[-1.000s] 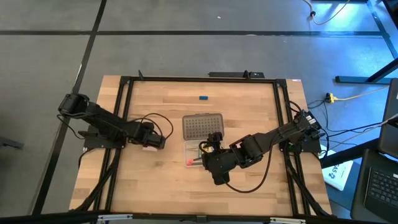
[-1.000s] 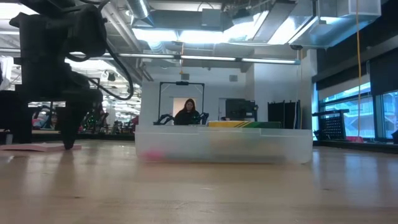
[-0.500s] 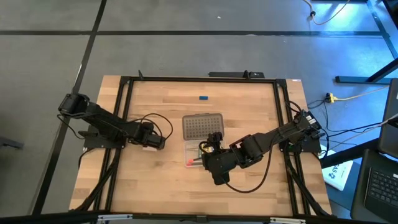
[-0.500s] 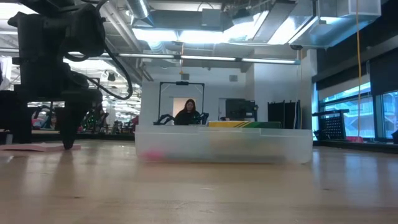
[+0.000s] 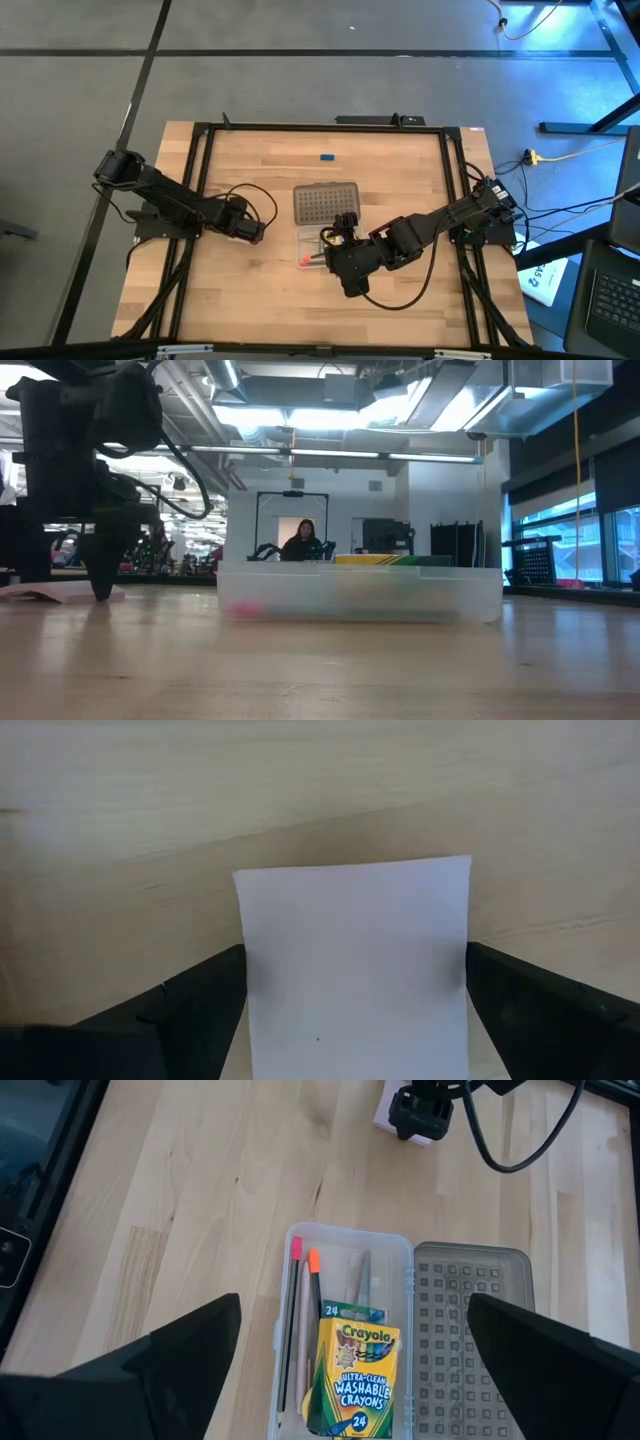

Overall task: Pack school essentials
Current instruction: Put the pink sticky notes into the black supply box

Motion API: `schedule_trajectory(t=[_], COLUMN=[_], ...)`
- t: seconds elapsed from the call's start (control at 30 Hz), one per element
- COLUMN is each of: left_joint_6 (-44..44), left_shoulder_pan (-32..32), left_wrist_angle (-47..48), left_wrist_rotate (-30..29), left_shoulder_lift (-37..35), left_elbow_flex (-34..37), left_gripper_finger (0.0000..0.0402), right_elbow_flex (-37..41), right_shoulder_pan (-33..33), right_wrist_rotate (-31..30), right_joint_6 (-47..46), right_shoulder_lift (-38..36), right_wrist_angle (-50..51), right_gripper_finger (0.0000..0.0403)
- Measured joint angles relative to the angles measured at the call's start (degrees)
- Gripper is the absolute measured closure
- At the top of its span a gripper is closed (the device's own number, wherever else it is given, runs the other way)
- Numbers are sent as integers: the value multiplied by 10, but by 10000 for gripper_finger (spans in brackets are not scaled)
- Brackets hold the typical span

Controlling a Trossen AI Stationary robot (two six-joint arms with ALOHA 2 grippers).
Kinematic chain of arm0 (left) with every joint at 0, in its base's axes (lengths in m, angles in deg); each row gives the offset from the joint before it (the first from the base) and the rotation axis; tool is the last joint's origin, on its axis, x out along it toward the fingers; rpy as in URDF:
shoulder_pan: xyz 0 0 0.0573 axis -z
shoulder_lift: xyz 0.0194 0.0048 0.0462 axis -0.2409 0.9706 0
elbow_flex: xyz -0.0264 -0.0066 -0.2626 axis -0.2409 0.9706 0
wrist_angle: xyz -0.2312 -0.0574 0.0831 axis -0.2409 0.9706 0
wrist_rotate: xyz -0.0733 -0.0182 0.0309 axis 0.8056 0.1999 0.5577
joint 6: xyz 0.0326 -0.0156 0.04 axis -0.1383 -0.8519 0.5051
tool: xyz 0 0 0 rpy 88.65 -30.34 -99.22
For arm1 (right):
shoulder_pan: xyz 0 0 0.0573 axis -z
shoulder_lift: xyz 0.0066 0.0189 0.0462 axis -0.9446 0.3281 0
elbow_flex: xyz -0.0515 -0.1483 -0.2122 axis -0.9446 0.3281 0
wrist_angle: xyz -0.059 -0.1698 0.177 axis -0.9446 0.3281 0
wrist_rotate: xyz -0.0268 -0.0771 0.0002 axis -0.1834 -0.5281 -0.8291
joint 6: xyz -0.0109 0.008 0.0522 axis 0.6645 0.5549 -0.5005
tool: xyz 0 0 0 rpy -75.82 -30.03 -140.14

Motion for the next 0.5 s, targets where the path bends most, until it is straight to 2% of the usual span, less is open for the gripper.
schedule_trajectory(t=[0.5], left_joint_6=[36], left_shoulder_pan=[-1], left_wrist_angle=[-3], left_wrist_rotate=[0], left_shoulder_lift=[0], left_elbow_flex=[0], left_gripper_finger=[47], right_elbow_flex=[0], right_shoulder_pan=[0], right_wrist_rotate=[0], right_joint_6=[0], right_shoulder_lift=[0], right_wrist_angle=[0], right_gripper_finger=[14])
